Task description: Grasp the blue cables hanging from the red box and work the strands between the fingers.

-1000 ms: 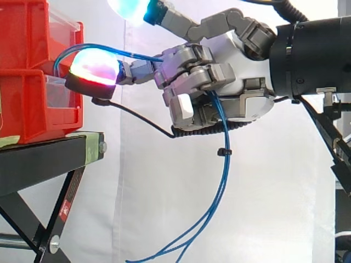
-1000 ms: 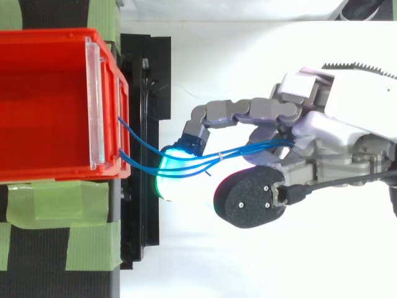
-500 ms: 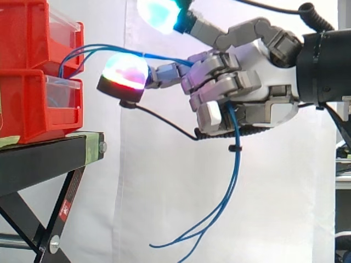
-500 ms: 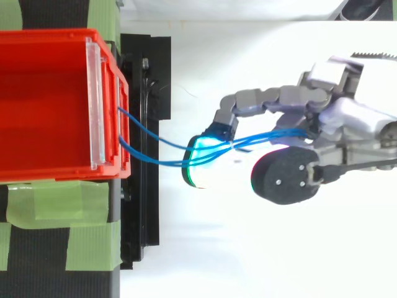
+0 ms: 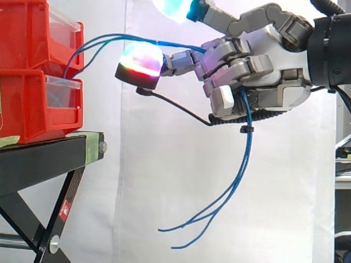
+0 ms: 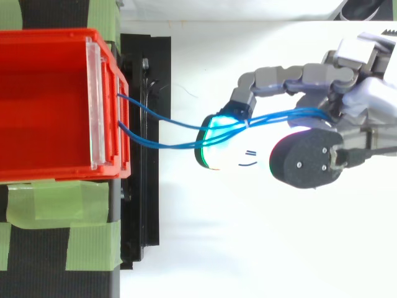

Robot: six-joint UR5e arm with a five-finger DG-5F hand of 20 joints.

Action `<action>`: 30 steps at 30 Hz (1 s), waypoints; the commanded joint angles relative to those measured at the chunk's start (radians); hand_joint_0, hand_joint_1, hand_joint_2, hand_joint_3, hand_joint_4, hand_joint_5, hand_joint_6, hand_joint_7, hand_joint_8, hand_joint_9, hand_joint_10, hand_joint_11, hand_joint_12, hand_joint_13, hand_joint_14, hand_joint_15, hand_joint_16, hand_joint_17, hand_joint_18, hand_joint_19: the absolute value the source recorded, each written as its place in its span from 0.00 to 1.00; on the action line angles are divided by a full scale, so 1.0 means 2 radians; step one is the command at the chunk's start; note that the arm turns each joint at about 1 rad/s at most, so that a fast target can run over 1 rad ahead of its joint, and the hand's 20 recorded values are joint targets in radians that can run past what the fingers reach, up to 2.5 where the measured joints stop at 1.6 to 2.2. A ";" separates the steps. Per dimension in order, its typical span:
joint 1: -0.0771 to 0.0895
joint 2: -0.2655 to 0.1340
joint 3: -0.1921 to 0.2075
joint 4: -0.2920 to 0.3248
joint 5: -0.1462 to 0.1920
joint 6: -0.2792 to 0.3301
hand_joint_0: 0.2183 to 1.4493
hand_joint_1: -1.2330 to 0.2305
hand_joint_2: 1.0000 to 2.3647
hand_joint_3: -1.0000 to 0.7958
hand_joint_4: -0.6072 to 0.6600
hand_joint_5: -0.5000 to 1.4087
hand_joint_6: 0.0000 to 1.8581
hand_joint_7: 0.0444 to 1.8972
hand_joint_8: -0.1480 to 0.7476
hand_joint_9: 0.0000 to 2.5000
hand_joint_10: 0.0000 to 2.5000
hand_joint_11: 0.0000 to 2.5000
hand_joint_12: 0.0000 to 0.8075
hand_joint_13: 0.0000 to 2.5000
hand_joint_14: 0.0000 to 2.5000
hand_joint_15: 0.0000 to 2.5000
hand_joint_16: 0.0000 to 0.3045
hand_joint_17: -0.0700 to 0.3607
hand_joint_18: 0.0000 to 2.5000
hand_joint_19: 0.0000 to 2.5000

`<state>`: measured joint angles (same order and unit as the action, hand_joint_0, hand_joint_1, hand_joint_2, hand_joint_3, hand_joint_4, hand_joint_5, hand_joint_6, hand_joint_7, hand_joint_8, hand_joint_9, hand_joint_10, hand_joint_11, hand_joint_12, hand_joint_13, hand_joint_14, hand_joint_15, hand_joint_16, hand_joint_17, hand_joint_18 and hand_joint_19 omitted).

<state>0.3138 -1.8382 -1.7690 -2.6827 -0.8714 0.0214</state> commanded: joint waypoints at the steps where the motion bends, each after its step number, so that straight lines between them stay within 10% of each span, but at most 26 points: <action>1: 0.000 -0.001 0.000 -0.002 0.010 -0.005 0.50 0.43 0.00 0.07 0.63 0.40 0.13 0.61 0.71 0.51 1.00 0.98 0.80 0.71 1.00 0.56 0.81 0.59 0.97 0.20; 30: 0.000 -0.001 0.000 0.048 0.037 -0.085 0.53 0.40 0.01 0.15 0.61 0.41 0.31 0.56 0.71 0.51 1.00 0.98 0.80 0.71 1.00 0.56 0.81 0.59 0.97 0.20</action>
<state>0.3146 -1.8390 -1.7687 -2.6056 -0.8017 -0.1318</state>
